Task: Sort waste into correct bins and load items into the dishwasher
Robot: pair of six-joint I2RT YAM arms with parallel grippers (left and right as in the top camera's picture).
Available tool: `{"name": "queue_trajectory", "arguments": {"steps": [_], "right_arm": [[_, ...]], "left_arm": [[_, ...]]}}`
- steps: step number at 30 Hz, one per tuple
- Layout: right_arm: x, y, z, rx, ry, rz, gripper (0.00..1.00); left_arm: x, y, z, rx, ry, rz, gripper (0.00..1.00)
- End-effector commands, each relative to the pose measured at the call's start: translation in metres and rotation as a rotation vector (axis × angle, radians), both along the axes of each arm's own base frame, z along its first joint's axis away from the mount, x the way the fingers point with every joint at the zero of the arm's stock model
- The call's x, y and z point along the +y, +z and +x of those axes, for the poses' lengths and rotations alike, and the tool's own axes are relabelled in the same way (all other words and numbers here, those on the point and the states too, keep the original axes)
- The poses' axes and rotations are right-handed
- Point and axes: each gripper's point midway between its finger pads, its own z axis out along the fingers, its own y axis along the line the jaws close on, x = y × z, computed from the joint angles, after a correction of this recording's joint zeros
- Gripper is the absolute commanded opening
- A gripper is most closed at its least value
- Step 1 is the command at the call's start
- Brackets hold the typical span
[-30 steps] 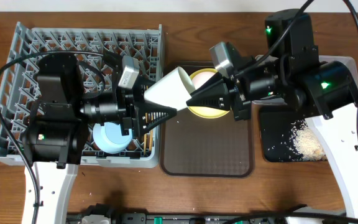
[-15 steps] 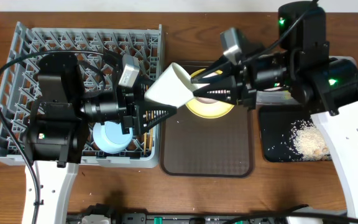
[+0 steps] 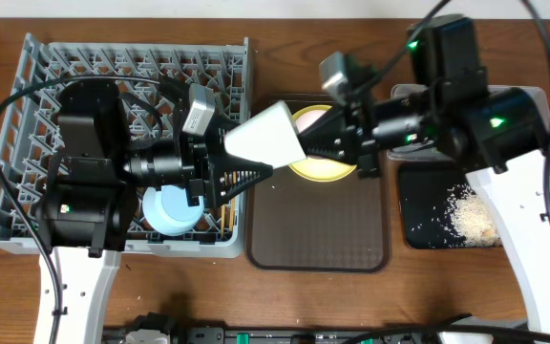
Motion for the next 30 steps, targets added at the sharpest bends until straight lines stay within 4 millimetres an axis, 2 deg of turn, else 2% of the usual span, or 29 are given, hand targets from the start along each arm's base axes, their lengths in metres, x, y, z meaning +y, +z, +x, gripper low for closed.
{"name": "queue_trajectory", "arguments": {"steps": [1,6,11,14,17,20,24,26,28,30], "right_arm": [[0.01,-0.025,-0.005,0.022,-0.016,-0.11,0.01],[0.007,-0.036,-0.007,0.044,-0.038,-0.176,0.02],[-0.001,-0.042,0.003,0.043,-0.09,-0.21,0.02],[-0.009,-0.043,0.01,0.072,-0.126,-0.217,0.09],[-0.019,-0.048,0.019,0.076,-0.169,-0.241,0.22],[-0.033,-0.064,0.037,0.045,-0.277,-0.351,0.43],[-0.062,-0.091,0.054,0.137,-0.507,-0.545,0.49],[-0.079,-0.107,0.052,0.214,-0.604,-0.646,0.54],[-0.085,-0.115,0.046,0.26,-0.62,-0.687,0.57],[-0.088,-0.128,0.037,0.318,-0.61,-0.72,0.7]], "left_arm": [[-0.001,0.008,-0.004,-0.038,-0.021,-0.012,0.34],[0.002,0.01,0.0,-0.06,-0.003,-0.011,0.34],[0.009,0.01,0.005,-0.045,0.028,-0.012,0.34],[0.013,0.009,0.008,-0.039,0.047,-0.011,0.35],[0.014,0.002,0.011,0.006,0.073,0.002,0.46],[0.02,-0.017,0.021,0.103,0.171,0.061,0.58],[0.034,-0.05,0.034,0.228,0.328,0.175,0.67],[0.045,-0.072,0.037,0.303,0.417,0.256,0.72],[0.055,-0.089,0.036,0.366,0.478,0.323,0.73],[0.063,-0.102,0.032,0.419,0.522,0.38,0.73]]}}
